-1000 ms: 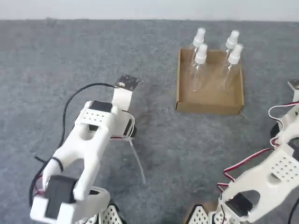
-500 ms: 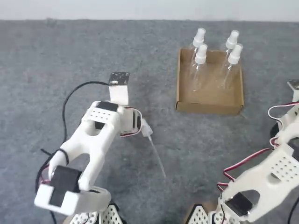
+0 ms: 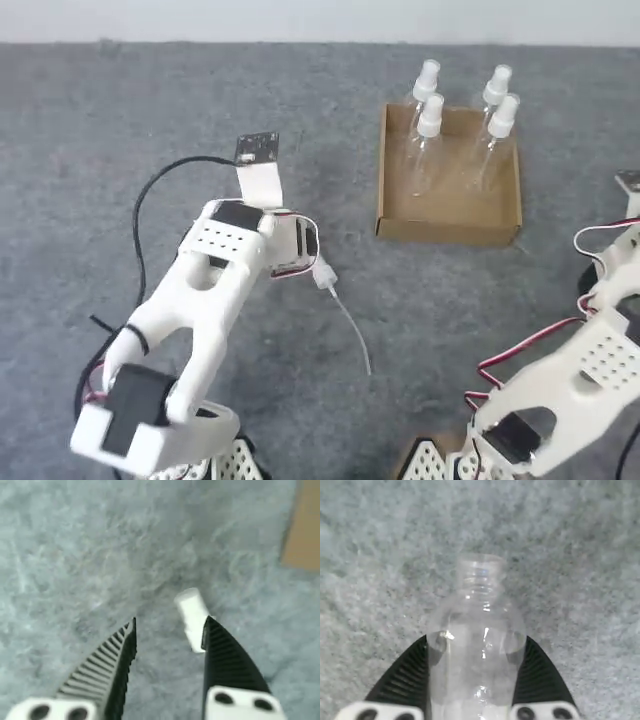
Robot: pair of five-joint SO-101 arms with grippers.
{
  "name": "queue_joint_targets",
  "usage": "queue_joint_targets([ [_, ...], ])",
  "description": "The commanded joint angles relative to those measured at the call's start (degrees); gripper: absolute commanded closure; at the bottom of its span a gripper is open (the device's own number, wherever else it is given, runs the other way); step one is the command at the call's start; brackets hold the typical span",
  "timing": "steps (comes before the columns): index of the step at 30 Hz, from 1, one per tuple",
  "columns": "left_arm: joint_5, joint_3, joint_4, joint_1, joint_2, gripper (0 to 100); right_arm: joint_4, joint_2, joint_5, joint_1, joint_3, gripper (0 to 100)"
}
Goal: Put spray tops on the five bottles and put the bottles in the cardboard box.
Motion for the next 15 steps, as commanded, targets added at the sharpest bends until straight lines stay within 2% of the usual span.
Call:
queue_joint_targets([
  [1, 3.25, -0.31, -5.27, 2.46, -2.55, 80, 2.59, -1.36, 0.7, -0.75, -3.87, 96.4],
  [7, 6.77, 1.01, -10.29, 7.82, 4.4, 80, 2.95, -1.36, 0.7, -1.45, -3.87, 96.4],
  [15, 3.6, 2.77, -9.93, 7.65, 8.18, 80, 2.95, -1.36, 0.7, -1.45, -3.87, 96.4],
])
